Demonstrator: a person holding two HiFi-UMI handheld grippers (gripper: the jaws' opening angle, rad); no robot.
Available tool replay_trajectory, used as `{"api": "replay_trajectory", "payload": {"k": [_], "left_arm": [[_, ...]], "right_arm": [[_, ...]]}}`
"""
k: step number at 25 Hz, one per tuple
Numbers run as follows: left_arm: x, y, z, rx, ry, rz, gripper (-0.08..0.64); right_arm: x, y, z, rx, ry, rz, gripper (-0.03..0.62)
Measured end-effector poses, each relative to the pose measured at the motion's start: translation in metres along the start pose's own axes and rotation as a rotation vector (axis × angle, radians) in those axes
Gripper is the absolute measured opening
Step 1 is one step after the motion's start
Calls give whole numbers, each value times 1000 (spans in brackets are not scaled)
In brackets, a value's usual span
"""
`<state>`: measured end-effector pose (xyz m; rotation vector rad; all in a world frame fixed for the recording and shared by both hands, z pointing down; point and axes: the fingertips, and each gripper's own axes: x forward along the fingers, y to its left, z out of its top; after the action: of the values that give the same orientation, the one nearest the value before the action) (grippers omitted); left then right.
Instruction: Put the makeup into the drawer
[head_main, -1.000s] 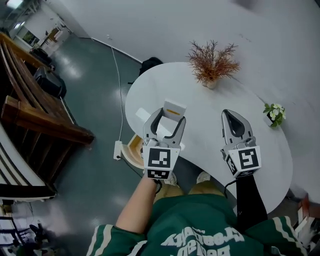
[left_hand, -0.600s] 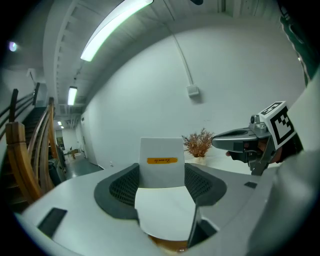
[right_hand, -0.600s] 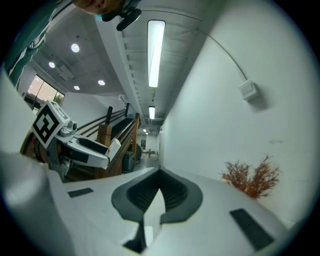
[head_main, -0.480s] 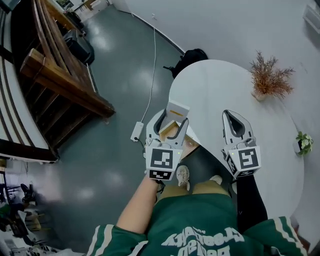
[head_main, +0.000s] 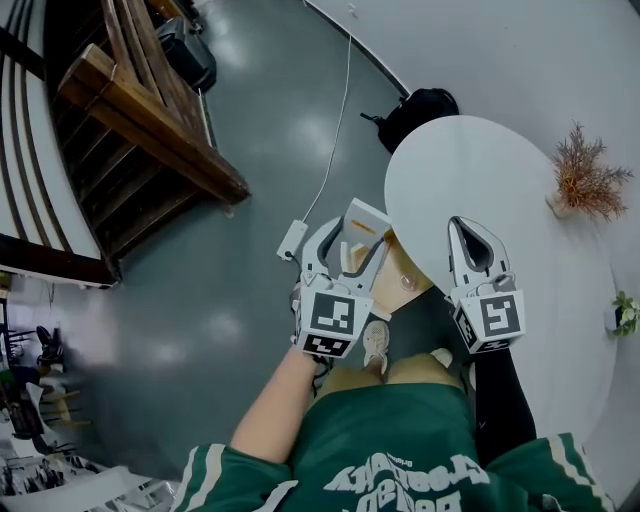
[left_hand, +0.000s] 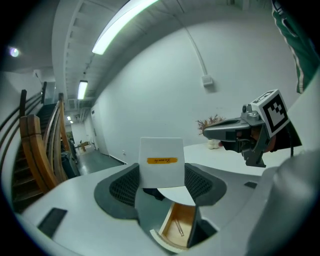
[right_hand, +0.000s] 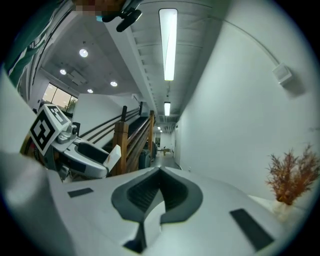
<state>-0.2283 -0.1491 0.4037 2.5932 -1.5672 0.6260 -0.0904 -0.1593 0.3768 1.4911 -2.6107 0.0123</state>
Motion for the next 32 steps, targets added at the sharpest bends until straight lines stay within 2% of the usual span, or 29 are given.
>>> {"api": "replay_trajectory", "payload": {"k": [4, 11, 17, 23, 28, 32], "left_arm": [[17, -12, -40, 51, 107, -103, 284], [52, -46, -136, 252, 336, -326, 284], [74, -78, -198, 392, 480, -526, 284], [92, -105, -260, 617, 622, -723, 284], [108, -126, -295, 825, 680, -866, 284], [112, -135, -320, 956, 710, -960, 284]], "right_arm": [[1, 0, -7, -5, 30, -13, 5], [-14, -18, -33, 0, 96, -72, 5], [-38, -42, -59, 21, 162, -143, 4], [-62, -64, -80, 39, 206, -214, 4], [-84, -76, -96, 55, 242, -262, 5], [-96, -77, -109, 69, 272, -296, 5]]}}
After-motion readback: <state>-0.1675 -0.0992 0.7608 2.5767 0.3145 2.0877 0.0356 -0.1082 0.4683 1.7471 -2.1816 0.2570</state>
